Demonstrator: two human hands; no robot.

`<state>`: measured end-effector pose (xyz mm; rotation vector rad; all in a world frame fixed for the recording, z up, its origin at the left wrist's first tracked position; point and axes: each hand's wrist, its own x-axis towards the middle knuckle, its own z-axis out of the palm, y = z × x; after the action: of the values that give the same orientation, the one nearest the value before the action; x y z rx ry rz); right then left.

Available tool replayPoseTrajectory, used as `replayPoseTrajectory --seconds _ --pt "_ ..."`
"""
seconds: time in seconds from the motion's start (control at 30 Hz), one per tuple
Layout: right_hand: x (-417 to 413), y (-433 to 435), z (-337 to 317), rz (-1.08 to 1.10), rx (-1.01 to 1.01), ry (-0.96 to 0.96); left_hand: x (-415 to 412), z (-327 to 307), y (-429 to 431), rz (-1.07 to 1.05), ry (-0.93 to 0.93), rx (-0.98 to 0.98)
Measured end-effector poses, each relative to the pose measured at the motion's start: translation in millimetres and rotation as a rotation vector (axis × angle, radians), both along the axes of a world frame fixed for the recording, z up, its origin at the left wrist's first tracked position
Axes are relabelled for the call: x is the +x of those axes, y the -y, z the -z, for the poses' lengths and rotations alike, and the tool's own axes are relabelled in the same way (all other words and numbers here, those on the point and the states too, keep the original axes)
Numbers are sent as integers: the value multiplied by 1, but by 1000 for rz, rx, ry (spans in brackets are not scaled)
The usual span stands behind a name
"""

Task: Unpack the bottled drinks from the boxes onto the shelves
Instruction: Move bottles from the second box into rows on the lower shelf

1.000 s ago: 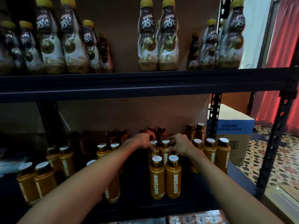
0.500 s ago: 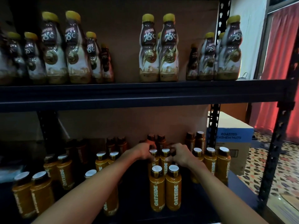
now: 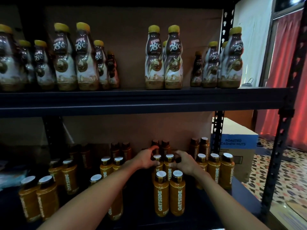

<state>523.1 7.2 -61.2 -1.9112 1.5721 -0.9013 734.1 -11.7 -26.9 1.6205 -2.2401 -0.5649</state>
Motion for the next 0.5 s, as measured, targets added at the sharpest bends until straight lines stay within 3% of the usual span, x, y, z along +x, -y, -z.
replayPoseTrajectory --seconds 0.27,0.5 --pt "-3 -14 -17 72 -53 106 -17 -34 -13 -43 -3 -124" --pt "-8 -32 -36 76 -120 101 -41 -47 -31 70 -17 -207"
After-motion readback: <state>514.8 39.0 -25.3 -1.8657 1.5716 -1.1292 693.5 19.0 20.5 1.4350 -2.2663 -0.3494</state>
